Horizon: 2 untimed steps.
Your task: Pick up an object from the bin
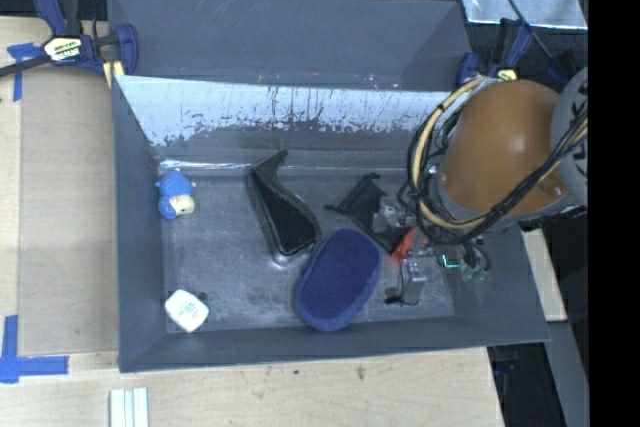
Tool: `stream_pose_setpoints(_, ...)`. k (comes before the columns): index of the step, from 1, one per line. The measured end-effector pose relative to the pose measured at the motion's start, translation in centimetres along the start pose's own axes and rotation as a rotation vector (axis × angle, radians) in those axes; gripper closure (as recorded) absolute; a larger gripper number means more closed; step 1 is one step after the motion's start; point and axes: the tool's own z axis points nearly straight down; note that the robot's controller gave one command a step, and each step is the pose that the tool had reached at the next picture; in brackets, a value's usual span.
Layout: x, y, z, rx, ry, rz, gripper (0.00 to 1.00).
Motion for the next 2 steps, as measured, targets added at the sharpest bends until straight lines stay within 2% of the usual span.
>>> stream_pose_setpoints(1, -0.92, 4.79, 9.56, 0.008, -0.020, -0.569, 0.00)
stream_pose_setpoints(2, -1.09, 4.72, 9.36, 0.009, -0.024, -0.567, 0.00)
